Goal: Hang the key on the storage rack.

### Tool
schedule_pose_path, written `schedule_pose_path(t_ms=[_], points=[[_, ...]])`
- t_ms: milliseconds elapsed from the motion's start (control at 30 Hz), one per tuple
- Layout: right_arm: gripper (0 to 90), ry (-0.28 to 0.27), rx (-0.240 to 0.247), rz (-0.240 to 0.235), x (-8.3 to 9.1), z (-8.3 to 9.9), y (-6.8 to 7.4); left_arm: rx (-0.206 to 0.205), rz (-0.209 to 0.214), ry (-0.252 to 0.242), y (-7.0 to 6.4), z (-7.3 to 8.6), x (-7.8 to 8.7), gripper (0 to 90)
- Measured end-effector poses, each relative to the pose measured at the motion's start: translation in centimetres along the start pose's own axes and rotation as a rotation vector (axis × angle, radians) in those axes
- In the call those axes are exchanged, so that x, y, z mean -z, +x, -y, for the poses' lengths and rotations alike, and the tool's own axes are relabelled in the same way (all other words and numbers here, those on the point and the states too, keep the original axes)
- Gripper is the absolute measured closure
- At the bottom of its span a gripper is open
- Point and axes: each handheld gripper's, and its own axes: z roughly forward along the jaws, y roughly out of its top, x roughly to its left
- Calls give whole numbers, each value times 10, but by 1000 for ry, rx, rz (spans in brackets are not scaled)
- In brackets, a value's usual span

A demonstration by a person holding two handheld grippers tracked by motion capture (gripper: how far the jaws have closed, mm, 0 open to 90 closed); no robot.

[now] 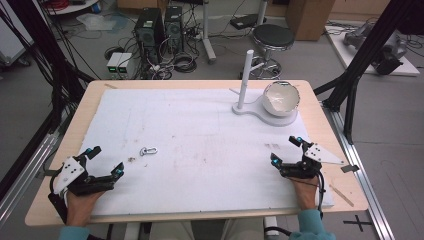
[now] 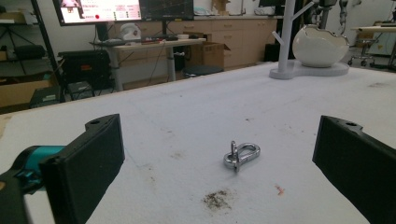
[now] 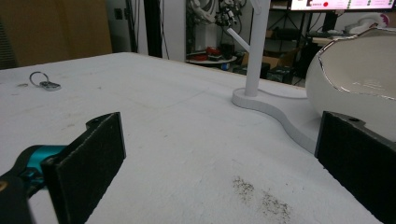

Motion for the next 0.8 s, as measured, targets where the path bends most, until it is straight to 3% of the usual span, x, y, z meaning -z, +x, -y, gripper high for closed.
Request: schedule_pose_path(t_ms=[633,800], points=[[11,-2,1,4,0,0,-1,-4,3,2,0,0,0,27],[11,-1,2,4,0,0,-1,17,0,4,2,-1,-1,26]])
